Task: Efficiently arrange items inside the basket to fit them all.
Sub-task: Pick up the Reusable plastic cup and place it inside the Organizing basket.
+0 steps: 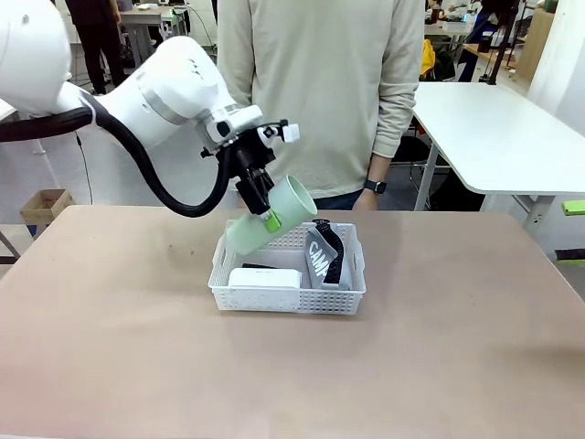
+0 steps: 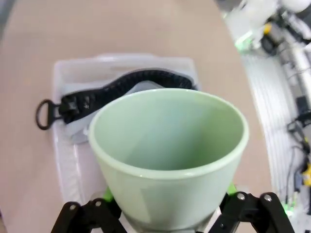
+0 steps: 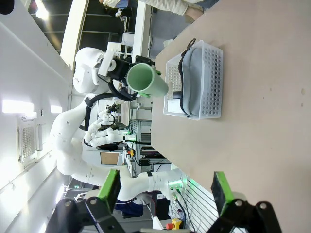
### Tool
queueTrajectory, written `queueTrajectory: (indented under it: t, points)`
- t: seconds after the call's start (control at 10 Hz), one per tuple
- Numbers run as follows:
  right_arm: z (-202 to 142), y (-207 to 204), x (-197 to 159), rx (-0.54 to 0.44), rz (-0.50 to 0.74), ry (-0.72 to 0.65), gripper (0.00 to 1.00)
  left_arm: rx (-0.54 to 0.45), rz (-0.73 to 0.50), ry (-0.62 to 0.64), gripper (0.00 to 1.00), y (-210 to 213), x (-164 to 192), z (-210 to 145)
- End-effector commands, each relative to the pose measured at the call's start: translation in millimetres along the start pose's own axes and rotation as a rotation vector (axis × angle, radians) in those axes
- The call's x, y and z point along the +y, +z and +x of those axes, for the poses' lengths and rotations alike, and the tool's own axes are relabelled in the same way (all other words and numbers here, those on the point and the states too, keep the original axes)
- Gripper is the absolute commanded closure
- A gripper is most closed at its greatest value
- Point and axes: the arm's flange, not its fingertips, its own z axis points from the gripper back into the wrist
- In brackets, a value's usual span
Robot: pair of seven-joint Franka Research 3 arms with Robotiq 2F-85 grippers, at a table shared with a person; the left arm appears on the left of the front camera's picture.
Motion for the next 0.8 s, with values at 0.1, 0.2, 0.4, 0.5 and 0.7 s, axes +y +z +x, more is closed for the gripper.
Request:
queueTrajectory:
  t: [0.1, 0.2, 0.4, 0.5, 0.7]
  points:
    - [0.6, 0.6, 5.4, -0.006, 0.017, -0.016, 0.00, 0.169, 0.063, 0.033, 0.12, -20.2, 11.6, 1.2]
    - [0.6, 0.6, 5.4, -0.006, 0.017, -0.016, 0.00, 0.210, 0.099, 0.060, 0.12, -25.4, 16.0, 2.2]
    - [0.6, 0.6, 5.4, -0.006, 0.017, -0.016, 0.00, 0.267, 0.139, 0.075, 0.12, -32.5, 21.9, 6.5]
    - [0.6, 0.6, 5.4, -0.006, 0.017, -0.016, 0.00, 0.293, 0.145, 0.096, 0.12, -35.9, 27.5, 8.0]
    - [0.6, 0.6, 5.4, -0.006, 0.017, -0.016, 0.00, 0.365, 0.162, 0.105, 0.12, -43.2, 36.2, 10.5]
